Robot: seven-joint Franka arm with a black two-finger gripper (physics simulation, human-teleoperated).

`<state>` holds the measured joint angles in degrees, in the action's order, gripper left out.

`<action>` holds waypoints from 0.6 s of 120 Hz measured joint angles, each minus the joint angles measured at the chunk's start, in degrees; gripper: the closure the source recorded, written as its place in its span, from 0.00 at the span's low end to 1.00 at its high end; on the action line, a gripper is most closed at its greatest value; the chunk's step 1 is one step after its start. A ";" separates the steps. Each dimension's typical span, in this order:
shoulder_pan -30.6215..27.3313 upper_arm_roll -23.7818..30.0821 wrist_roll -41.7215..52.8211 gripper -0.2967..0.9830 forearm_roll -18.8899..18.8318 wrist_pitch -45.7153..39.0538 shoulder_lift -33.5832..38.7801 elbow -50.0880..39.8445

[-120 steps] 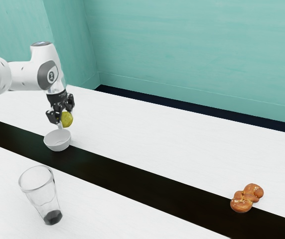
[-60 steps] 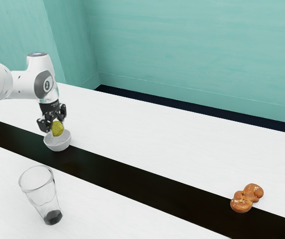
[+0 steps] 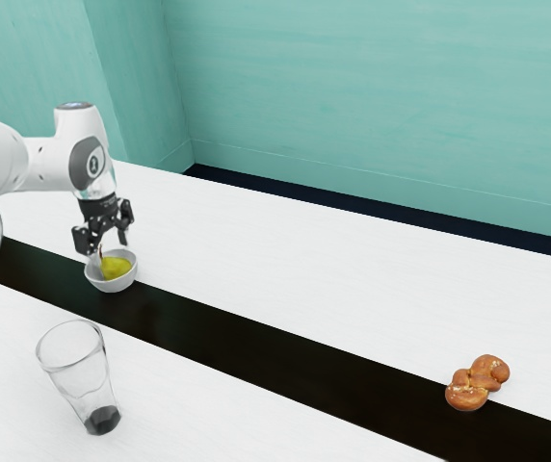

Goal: Place the pear in the bowl.

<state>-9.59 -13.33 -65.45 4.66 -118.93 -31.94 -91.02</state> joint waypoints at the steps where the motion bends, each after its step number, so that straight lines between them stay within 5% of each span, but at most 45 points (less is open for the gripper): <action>1: 0.02 0.03 0.03 0.29 0.00 0.07 0.07 -0.03; 31: 0.21 5.52 7.88 0.25 -2.36 6.92 9.11 0.19; 57: 0.33 17.65 22.02 0.24 -7.63 16.28 19.86 3.88; 72: 4.41 18.49 29.92 0.23 -7.86 21.77 25.87 5.24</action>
<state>-5.18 5.16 -35.53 -3.20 -97.16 -6.07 -85.78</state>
